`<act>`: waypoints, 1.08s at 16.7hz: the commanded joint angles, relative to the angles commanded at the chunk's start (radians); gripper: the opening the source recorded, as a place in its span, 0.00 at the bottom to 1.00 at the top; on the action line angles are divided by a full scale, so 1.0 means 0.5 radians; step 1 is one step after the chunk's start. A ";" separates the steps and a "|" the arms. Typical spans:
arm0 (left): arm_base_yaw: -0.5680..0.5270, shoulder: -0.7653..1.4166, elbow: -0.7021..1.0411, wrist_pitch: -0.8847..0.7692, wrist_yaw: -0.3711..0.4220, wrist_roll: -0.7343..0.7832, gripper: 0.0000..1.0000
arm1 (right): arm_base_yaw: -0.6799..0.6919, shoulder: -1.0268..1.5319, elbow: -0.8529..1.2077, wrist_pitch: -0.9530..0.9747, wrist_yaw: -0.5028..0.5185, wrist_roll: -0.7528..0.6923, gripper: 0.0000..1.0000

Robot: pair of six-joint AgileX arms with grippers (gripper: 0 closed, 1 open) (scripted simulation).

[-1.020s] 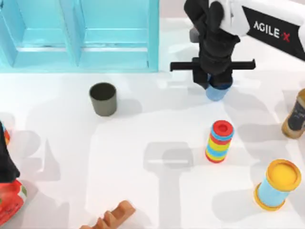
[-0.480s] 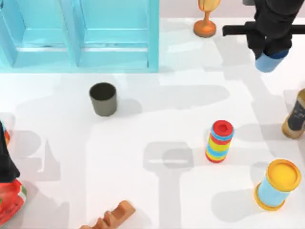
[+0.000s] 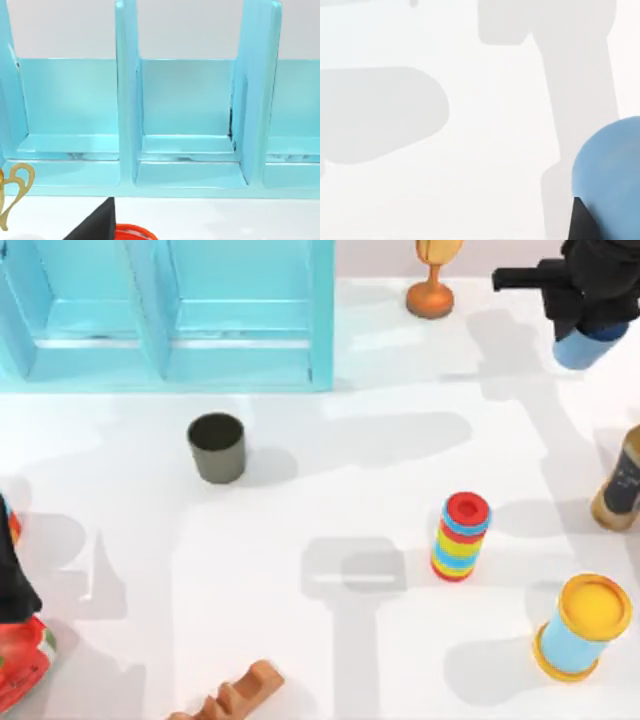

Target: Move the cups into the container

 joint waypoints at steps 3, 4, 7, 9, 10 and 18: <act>0.000 0.000 0.000 0.000 0.000 0.000 1.00 | -0.201 -0.300 -0.122 0.011 -0.078 -0.216 0.00; 0.000 0.000 0.000 0.000 0.000 0.000 1.00 | -0.288 -0.423 -0.198 -0.001 -0.100 -0.303 0.00; 0.000 0.000 0.000 0.000 0.000 0.000 1.00 | -0.584 -0.820 -0.527 -0.076 -0.136 -0.594 0.00; 0.000 0.000 0.000 0.000 0.000 0.000 1.00 | -0.786 -1.076 -0.813 -0.133 -0.136 -0.791 0.00; 0.000 0.000 0.000 0.000 0.000 0.000 1.00 | -0.881 -1.191 -0.964 -0.157 -0.130 -0.883 0.00; 0.000 0.000 0.000 0.000 0.000 0.000 1.00 | -1.353 -1.599 -1.779 -0.232 -0.053 -1.339 0.00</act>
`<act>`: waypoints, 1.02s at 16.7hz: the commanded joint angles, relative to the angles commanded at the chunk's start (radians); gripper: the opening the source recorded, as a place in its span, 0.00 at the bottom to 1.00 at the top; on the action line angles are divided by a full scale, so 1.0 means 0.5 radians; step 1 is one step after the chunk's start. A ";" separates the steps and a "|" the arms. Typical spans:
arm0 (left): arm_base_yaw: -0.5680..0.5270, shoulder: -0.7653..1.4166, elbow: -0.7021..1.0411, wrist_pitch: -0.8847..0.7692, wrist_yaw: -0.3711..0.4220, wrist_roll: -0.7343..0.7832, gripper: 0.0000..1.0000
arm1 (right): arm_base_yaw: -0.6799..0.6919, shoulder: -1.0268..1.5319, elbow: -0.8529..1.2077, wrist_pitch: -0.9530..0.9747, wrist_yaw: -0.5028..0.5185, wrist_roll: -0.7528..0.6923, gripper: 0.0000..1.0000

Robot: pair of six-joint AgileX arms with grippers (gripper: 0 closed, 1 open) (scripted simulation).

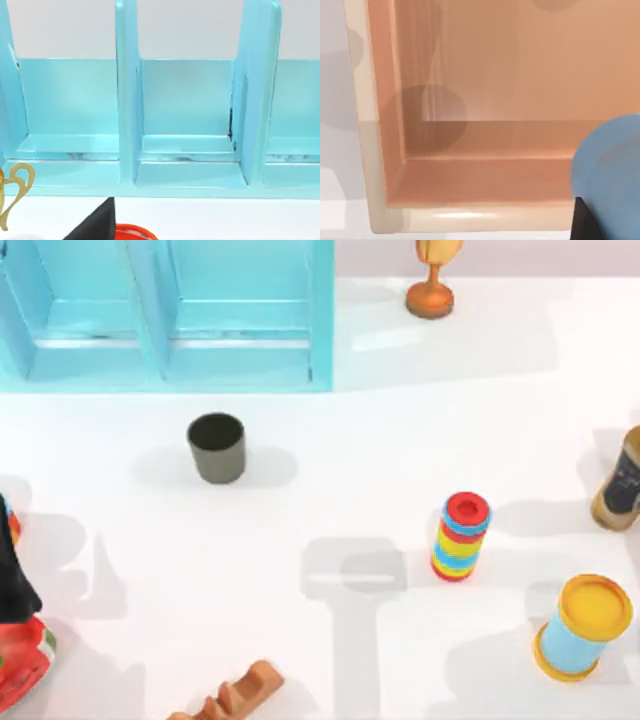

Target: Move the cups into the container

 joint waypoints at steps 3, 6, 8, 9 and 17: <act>0.000 0.000 0.000 0.000 0.000 0.000 1.00 | -0.018 0.001 -0.034 0.003 0.004 -0.018 0.00; 0.000 0.000 0.000 0.000 0.000 0.000 1.00 | -0.008 0.008 -0.030 0.005 0.003 -0.014 0.00; 0.000 0.000 0.000 0.000 0.000 0.000 1.00 | -0.011 0.016 -0.062 0.039 0.001 -0.022 0.00; 0.000 0.000 0.000 0.000 0.000 0.000 1.00 | -0.017 0.023 -0.107 0.087 0.001 -0.029 0.00; 0.000 0.000 0.000 0.000 0.000 0.000 1.00 | -0.078 0.079 -0.478 0.525 0.002 -0.078 0.00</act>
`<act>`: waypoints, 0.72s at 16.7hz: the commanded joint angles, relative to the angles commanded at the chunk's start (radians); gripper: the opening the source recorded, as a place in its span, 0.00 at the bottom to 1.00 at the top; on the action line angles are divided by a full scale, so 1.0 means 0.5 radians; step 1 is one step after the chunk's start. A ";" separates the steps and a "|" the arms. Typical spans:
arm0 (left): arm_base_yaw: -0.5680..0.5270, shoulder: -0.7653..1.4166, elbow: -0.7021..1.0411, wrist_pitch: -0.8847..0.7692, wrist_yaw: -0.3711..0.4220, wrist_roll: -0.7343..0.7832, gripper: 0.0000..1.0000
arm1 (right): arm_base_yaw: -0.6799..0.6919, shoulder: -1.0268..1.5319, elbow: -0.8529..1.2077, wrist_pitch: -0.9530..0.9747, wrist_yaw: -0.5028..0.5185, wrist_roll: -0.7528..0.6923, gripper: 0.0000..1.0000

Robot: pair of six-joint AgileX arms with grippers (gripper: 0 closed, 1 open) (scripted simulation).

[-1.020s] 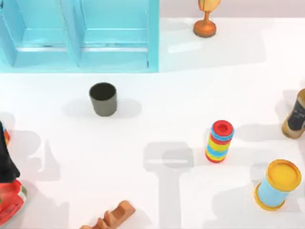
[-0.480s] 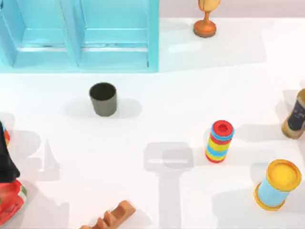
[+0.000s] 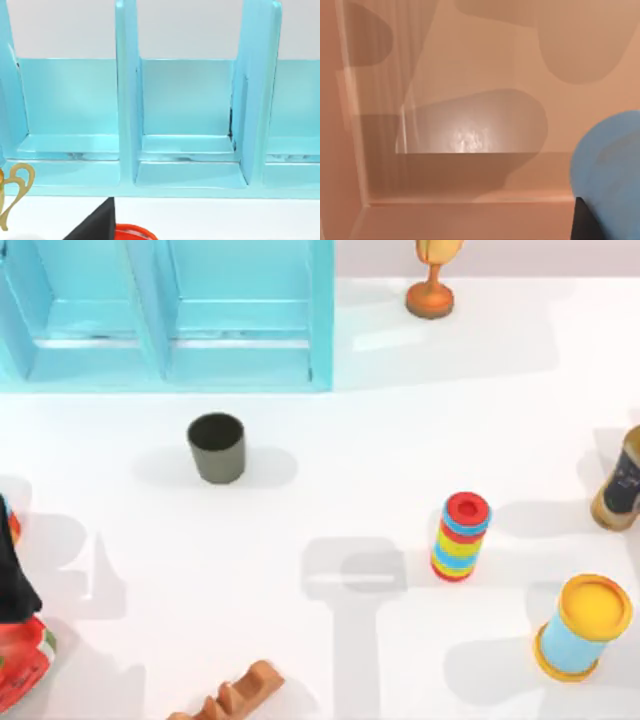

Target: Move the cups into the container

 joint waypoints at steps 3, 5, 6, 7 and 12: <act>0.000 0.000 0.000 0.000 0.000 0.000 1.00 | 0.000 0.000 0.000 0.000 0.000 0.000 0.08; 0.000 0.000 0.000 0.000 0.000 0.000 1.00 | 0.000 0.000 0.000 0.000 0.000 0.000 0.23; 0.000 0.000 0.000 0.000 0.000 0.000 1.00 | 0.000 0.000 0.000 0.000 0.000 0.000 0.30; 0.000 0.000 0.000 0.000 0.000 0.000 1.00 | 0.000 0.000 0.000 0.000 0.000 0.000 0.38; 0.000 0.000 0.000 0.000 0.000 0.000 1.00 | 0.000 0.000 0.000 0.000 0.000 0.000 0.75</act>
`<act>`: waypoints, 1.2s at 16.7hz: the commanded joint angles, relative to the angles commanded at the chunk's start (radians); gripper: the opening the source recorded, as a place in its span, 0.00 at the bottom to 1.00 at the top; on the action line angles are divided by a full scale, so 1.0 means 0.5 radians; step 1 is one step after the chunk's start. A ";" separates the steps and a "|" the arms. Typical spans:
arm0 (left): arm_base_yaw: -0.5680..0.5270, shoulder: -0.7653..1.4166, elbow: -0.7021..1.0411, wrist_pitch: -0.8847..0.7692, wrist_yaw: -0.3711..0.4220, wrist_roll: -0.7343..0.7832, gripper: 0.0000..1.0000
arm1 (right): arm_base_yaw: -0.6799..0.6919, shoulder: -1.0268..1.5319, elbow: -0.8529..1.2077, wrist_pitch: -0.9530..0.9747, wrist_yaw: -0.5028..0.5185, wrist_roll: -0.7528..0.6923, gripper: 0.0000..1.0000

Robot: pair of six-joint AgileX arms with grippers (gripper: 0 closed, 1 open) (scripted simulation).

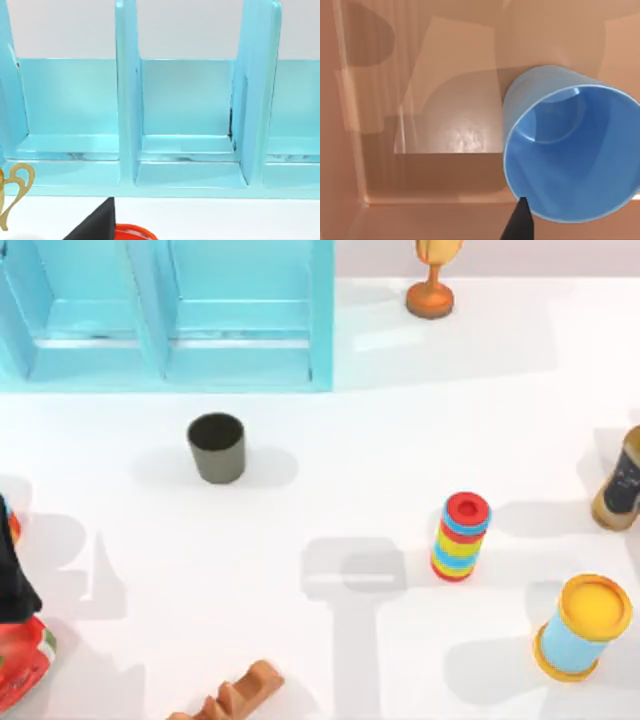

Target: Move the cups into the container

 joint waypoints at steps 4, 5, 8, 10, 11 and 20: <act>0.000 0.000 0.000 0.000 0.000 0.000 1.00 | 0.000 0.000 0.000 0.000 0.000 0.000 1.00; 0.000 0.000 0.000 0.000 0.000 0.000 1.00 | 0.000 0.000 0.000 0.000 0.000 0.000 1.00; 0.000 0.000 0.000 0.000 0.000 0.000 1.00 | 0.000 0.000 0.000 0.000 0.000 0.000 1.00; 0.000 0.000 0.000 0.000 0.000 0.000 1.00 | 0.000 0.000 0.000 0.000 0.000 0.000 1.00; 0.000 0.000 0.000 0.000 0.000 0.000 1.00 | 0.000 0.000 0.000 0.000 0.000 0.000 1.00; 0.000 0.000 0.000 0.000 0.000 0.000 1.00 | -0.006 0.008 0.559 -0.557 0.005 -0.018 1.00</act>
